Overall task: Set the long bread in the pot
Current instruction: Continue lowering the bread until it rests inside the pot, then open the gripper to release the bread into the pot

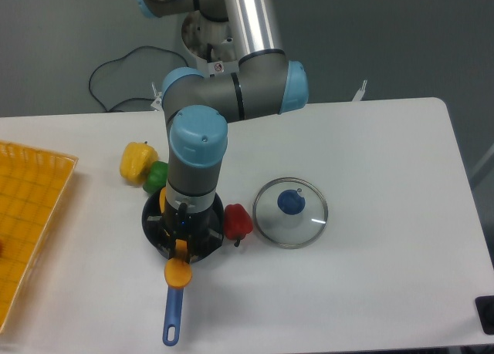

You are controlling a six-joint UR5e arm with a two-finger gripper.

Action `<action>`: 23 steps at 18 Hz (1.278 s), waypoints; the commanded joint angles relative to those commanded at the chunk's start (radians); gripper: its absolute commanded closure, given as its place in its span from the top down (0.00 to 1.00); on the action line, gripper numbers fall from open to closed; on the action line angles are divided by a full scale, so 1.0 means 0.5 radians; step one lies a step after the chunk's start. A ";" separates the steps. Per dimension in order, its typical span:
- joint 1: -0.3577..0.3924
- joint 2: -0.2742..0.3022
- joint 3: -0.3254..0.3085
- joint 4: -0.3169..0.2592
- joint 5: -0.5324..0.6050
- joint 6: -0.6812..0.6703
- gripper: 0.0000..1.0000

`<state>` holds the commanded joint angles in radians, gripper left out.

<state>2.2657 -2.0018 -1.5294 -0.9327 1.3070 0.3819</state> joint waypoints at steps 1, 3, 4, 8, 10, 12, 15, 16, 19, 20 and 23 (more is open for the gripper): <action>-0.003 -0.003 0.000 0.000 0.000 0.003 0.35; -0.003 -0.006 0.006 0.000 0.000 0.006 0.35; -0.003 -0.009 0.009 0.000 0.000 0.009 0.34; -0.003 -0.018 0.018 -0.009 0.040 0.107 0.34; -0.003 -0.021 0.018 -0.009 0.040 0.107 0.34; -0.003 -0.028 0.012 -0.006 0.046 0.110 0.34; -0.003 -0.025 0.000 -0.006 0.064 0.111 0.34; -0.003 -0.028 0.000 -0.006 0.064 0.110 0.34; -0.003 -0.028 -0.003 -0.003 0.064 0.114 0.35; -0.003 -0.028 -0.006 -0.003 0.067 0.117 0.35; -0.006 -0.031 -0.006 -0.003 0.067 0.114 0.35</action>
<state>2.2626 -2.0172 -1.5324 -0.9342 1.3407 0.4387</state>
